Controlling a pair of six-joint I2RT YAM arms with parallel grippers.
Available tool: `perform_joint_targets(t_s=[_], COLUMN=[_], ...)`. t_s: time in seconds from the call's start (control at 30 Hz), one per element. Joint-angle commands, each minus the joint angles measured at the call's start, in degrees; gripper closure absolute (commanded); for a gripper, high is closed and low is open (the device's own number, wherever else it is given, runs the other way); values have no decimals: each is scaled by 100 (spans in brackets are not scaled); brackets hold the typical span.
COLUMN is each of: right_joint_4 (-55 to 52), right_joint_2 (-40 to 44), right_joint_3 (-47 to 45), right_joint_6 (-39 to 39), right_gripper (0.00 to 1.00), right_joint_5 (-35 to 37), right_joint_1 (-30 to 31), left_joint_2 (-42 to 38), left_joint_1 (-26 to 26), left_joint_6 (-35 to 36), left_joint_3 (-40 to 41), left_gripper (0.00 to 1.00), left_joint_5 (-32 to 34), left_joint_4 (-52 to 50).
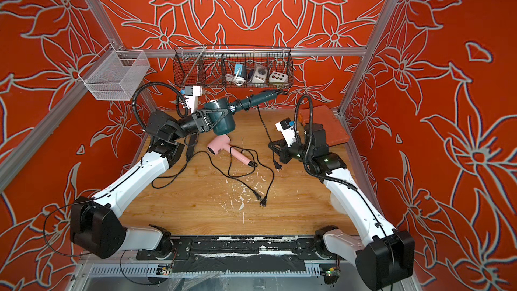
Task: Wrap the cord around the hair dryer
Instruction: Wrap the power cord around the hair dryer.
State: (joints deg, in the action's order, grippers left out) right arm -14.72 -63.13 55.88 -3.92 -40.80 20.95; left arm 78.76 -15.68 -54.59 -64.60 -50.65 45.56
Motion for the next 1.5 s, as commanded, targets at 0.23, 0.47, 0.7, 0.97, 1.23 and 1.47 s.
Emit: perform_joint_targets(t_s=[0.23, 0.47, 0.7, 0.97, 1.23, 1.47], right_joint_4=[-1446, -3101, -4247, -4245, -3981, -3474], right_joint_2=[443, 378, -238, -1123, -1740, -1703], right_joint_3=[321, 1605, 2945, 4054, 4507, 3964], right_joint_6=[473, 1099, 2193, 3082, 3407, 3345], right_gripper=[100, 100, 100, 100, 100, 100], right_joint_5=[1054, 1572, 2607, 3436, 2619, 1180], right_joint_1=[1261, 1561, 1570, 1537, 1102, 485], left_joint_2=[-39, 153, 29, -451, -1118, -1643], left_joint_1=[162, 154, -208, -1039, -1385, -1385], left_joint_6=[1768, 2745, 3829, 5124, 5448, 4888], left_joint_3=[-193, -411, -690, -629, -65, 348], left_gripper=[100, 100, 100, 100, 100, 100], left_joint_5=[715, 908, 759, 44, -825, -1450], left_joint_4=[-1810, -3362, -5071, -6565, -6411, -5466])
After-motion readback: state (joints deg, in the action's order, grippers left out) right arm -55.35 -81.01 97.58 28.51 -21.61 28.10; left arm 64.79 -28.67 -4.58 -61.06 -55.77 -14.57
